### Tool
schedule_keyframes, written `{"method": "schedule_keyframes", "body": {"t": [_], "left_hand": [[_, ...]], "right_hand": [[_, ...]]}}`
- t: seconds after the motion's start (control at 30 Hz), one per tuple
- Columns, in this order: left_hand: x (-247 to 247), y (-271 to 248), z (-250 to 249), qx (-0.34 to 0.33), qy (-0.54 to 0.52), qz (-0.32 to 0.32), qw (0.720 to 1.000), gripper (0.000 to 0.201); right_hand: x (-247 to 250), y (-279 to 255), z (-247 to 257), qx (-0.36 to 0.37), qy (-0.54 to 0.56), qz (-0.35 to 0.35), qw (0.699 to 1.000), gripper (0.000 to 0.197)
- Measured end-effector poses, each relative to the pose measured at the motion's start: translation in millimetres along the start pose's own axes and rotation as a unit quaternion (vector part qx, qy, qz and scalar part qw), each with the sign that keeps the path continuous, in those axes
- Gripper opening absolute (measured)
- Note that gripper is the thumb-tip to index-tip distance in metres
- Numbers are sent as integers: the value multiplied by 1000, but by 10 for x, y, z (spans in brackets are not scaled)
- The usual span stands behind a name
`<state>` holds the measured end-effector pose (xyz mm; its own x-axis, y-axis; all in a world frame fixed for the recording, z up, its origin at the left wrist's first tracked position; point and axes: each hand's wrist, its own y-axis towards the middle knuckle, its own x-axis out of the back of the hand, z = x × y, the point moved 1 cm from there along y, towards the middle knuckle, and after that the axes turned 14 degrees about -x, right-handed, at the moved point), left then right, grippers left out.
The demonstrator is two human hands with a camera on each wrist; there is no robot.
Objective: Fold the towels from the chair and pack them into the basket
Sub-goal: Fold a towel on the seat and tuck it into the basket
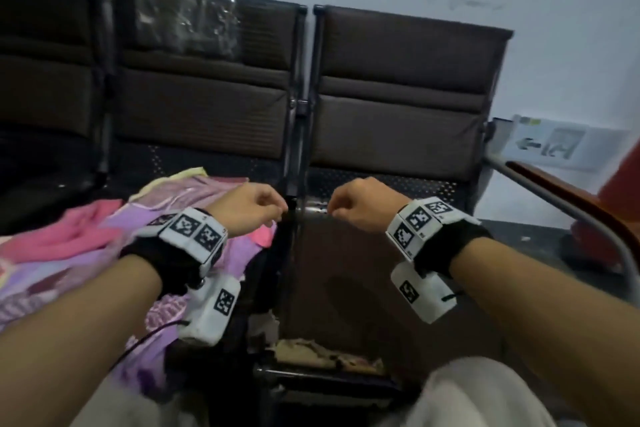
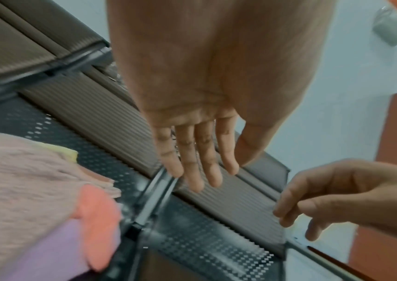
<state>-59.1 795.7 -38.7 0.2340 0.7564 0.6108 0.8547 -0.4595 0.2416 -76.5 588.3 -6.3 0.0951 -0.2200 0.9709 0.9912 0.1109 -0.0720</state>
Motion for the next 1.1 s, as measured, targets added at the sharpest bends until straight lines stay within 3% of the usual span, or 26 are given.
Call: {"method": "schedule_keyframes", "body": {"t": [0.2,0.3,0.4,0.5,0.57,0.63,0.7,0.87,1.0,1.1], "left_hand": [[260,-222,949,84,138,29,986,11],[300,-303,1216,114,226,90,963,22],[315,-349,1383,140,260,137,946,34],[312,-381,1496,142,275,178,934,25],[346,-401,1535,143,270,182,935,12],[367,-390,1544,130,273,179,936,17],[350,-357,1505,112,283,170,937,17],[306,-268,1294,80,243,109,961,10],[176,-184,930,14,74,25,997,24],[26,-67,495,-79,-10,-36,996,24]], "right_hand": [[-726,665,568,51,1,54,997,22],[-1080,930,737,57,23,81,995,23],[-1441,1095,940,49,74,100,991,36],[-1719,1188,1125,80,120,120,982,52],[-1850,1220,1186,98,112,115,982,37],[-1926,1224,1191,89,131,98,983,13],[-1910,1205,1145,68,181,77,978,4],[-1425,979,919,78,233,18,969,9],[-925,669,649,105,232,-64,965,10],[-612,467,342,98,346,-118,926,18]]}}
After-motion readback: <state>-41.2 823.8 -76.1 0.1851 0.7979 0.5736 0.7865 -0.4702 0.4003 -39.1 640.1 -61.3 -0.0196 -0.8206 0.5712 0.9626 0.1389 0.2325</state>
